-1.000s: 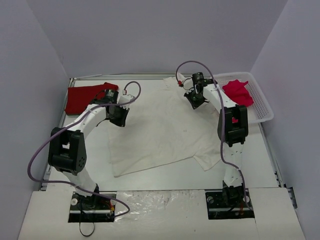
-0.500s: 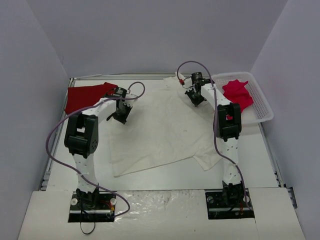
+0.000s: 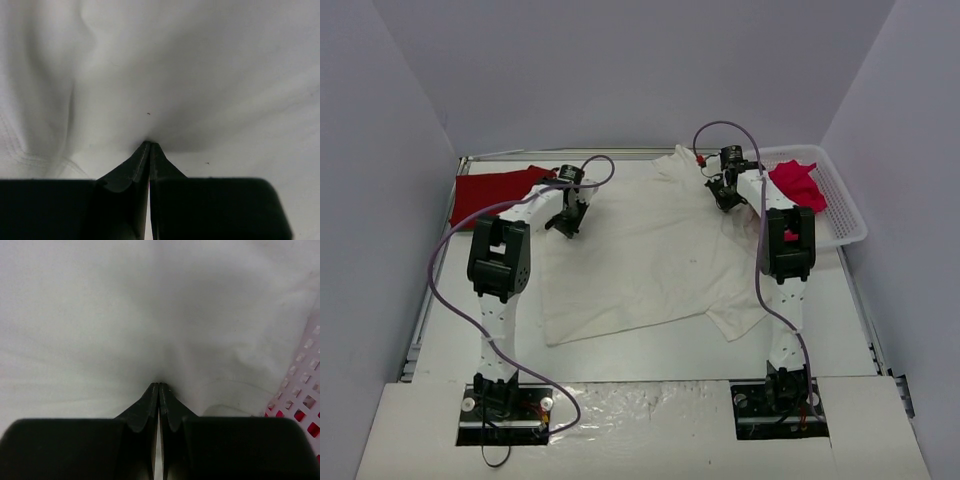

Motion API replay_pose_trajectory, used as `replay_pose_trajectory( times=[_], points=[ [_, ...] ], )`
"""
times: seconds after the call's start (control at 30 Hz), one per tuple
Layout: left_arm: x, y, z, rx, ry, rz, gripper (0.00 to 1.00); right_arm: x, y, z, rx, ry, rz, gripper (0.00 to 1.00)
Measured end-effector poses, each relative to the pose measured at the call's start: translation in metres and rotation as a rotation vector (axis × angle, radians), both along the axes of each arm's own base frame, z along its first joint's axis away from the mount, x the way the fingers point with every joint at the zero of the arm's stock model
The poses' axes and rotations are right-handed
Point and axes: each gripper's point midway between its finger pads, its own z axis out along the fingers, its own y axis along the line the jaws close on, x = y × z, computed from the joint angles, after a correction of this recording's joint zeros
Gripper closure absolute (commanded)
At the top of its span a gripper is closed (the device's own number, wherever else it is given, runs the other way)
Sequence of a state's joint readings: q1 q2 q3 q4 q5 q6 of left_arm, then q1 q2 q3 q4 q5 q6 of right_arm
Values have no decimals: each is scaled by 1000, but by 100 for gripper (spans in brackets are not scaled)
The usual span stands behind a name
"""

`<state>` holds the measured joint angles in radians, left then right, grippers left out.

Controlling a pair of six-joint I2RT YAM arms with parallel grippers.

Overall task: Fold and stack the t-shirts
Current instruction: Flatten out the tshirt

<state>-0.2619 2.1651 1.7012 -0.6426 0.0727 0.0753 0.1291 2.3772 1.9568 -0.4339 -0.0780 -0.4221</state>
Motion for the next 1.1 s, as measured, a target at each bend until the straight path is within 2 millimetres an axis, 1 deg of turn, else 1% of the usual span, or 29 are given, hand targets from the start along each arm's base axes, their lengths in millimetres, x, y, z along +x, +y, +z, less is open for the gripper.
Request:
replay_pose_trajectory(
  times=[0.17, 0.4, 0.7, 0.97, 1.1],
  points=[
    [15, 0, 1, 15, -16, 10, 97, -3, -4, 0, 1, -4, -9, 100],
    [44, -7, 4, 13, -51, 17, 98, -5, -6, 0, -23, -6, -17, 100],
    [89, -12, 6, 32, -106, 31, 98, -6, -11, 2, -61, -5, -42, 100],
    [116, -12, 7, 51, -135, 44, 98, -12, -3, 3, -99, 12, -48, 100],
    [119, -8, 8, 60, -142, 50, 98, -15, 7, 5, -117, 18, -32, 100]
  ],
)
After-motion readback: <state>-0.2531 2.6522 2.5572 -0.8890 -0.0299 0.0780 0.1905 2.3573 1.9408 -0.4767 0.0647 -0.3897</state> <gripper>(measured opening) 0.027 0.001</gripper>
